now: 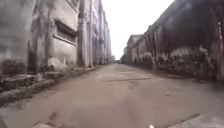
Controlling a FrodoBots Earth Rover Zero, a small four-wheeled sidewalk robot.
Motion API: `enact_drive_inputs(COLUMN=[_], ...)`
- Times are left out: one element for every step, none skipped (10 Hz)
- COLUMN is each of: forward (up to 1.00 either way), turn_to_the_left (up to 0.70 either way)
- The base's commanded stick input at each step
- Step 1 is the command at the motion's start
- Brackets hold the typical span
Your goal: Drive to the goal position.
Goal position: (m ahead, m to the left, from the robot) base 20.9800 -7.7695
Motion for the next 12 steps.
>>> enact_drive_inputs(forward=[0.50, 0.50, 0.50, 0.50, 0.50, 0.50, 0.50, 0.50, 0.50, 0.50, 0.50, 0.50], turn_to_the_left=[0.00, 0.00, 0.00, 0.00, 0.00, 0.00, 0.00, 0.00, 0.00, 0.00, 0.00, 0.00])
